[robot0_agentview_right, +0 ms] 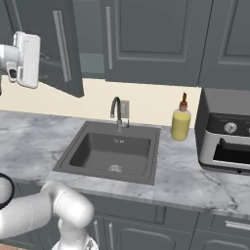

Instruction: Close all open cabinet doors.

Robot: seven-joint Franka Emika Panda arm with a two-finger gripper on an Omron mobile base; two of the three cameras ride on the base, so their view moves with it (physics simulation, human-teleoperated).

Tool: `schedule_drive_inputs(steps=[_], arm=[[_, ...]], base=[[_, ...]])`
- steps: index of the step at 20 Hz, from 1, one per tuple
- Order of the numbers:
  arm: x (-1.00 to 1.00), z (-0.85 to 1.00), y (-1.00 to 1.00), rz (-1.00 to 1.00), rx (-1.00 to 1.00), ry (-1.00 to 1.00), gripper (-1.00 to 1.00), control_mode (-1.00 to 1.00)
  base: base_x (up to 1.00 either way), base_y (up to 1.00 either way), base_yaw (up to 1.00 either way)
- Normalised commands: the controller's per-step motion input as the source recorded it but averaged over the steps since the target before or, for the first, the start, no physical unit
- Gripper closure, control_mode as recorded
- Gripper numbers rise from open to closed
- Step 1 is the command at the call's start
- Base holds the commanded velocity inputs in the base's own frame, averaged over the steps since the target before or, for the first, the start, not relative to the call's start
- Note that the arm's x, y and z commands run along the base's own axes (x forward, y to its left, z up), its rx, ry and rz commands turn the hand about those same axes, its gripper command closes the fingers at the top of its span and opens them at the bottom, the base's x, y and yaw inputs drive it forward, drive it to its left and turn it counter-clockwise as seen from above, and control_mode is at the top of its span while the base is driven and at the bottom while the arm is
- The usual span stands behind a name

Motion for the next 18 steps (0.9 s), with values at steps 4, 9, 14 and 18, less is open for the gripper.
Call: schedule_drive_inputs(steps=[4,9,14,18], arm=[[0.54,-0.12,-0.49,0.14,0.15,0.00,-1.00,-1.00],[0.55,-0.20,-0.46,0.17,0.13,0.01,-1.00,-1.00],[0.57,-0.16,-0.39,0.20,0.14,0.02,-1.00,-1.00],[0.36,-0.16,-0.34,0.25,0.10,-0.01,-1.00,-1.00]], base=[[0.00,0.00,0.00],[0.00,0.00,0.00],[0.00,0.00,0.00],[0.00,0.00,0.00]])
